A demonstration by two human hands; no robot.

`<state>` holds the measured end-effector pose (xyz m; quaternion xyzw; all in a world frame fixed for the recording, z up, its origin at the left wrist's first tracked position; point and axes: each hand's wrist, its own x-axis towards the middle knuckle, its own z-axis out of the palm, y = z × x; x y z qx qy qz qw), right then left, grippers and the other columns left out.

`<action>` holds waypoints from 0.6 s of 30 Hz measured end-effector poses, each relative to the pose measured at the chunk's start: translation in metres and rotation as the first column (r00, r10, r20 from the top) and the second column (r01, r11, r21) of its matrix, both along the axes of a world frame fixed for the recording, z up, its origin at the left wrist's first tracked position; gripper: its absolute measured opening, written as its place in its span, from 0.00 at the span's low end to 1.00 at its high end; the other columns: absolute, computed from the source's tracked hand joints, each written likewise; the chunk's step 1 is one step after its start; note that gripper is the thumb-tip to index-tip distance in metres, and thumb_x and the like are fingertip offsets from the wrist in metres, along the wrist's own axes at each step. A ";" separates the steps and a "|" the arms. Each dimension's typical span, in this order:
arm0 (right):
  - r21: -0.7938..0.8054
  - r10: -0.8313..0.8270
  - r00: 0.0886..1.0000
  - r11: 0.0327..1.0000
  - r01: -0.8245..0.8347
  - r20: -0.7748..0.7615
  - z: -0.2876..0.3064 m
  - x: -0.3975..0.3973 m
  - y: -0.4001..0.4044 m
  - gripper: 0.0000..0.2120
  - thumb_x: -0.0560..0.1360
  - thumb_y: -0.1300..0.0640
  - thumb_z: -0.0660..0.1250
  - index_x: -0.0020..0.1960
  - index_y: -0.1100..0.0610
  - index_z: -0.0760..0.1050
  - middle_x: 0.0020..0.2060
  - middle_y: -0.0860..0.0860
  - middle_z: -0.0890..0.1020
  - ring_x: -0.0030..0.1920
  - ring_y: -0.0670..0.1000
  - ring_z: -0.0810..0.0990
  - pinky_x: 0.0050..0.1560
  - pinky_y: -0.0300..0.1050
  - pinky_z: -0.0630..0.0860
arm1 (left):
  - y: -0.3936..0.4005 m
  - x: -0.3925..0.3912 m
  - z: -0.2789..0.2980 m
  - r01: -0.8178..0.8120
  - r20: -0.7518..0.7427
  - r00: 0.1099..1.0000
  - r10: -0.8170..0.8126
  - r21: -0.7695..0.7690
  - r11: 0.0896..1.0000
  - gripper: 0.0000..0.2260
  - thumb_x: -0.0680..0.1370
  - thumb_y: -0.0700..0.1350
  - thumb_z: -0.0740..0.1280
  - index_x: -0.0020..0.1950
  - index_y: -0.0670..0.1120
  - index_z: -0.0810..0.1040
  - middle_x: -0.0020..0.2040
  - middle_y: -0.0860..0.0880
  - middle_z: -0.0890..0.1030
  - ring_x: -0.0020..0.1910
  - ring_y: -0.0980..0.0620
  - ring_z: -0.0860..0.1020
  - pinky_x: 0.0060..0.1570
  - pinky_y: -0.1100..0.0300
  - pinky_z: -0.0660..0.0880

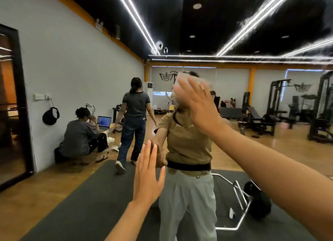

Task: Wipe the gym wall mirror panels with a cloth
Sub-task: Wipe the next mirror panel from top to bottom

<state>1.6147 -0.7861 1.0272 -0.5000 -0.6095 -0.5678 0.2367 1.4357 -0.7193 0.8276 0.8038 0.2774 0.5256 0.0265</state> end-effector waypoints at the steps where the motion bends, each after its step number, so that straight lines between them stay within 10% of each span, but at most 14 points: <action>1: -0.073 0.003 0.999 0.997 0.000 0.039 -0.037 0.002 -0.002 0.32 0.75 0.65 0.55 0.78 0.54 0.62 0.78 0.54 0.60 0.79 0.57 0.52 0.78 0.58 0.48 | 0.002 -0.001 -0.002 0.000 -0.016 1.000 0.000 0.008 1.000 0.34 0.80 0.50 0.64 0.81 0.45 0.52 0.82 0.54 0.43 0.80 0.54 0.42 0.76 0.57 0.44; 9: -0.480 -0.021 0.805 0.794 0.373 0.592 -0.298 0.055 -0.055 0.35 0.76 0.51 0.63 0.80 0.52 0.54 0.80 0.51 0.50 0.79 0.54 0.54 0.78 0.57 0.37 | 0.004 -0.005 -0.003 0.010 -0.075 0.997 -0.010 -0.005 1.000 0.34 0.81 0.51 0.64 0.82 0.45 0.50 0.82 0.50 0.43 0.80 0.53 0.40 0.77 0.47 0.53; 12: -0.476 0.042 0.821 0.831 0.288 0.569 -0.268 0.059 -0.054 0.30 0.77 0.55 0.58 0.79 0.51 0.56 0.81 0.50 0.46 0.79 0.52 0.52 0.78 0.54 0.38 | 0.004 -0.004 -0.004 0.002 -0.064 0.998 -0.001 0.014 1.000 0.35 0.80 0.52 0.64 0.82 0.44 0.50 0.82 0.50 0.44 0.80 0.51 0.41 0.77 0.47 0.52; 18: -0.133 -0.024 0.999 0.991 0.029 0.043 -0.081 0.058 -0.055 0.30 0.76 0.66 0.57 0.77 0.54 0.61 0.77 0.55 0.63 0.76 0.57 0.60 0.73 0.58 0.57 | -0.002 0.008 -0.004 -0.028 0.003 1.000 0.028 -0.039 0.999 0.38 0.79 0.52 0.68 0.81 0.43 0.50 0.82 0.50 0.44 0.80 0.52 0.41 0.77 0.43 0.54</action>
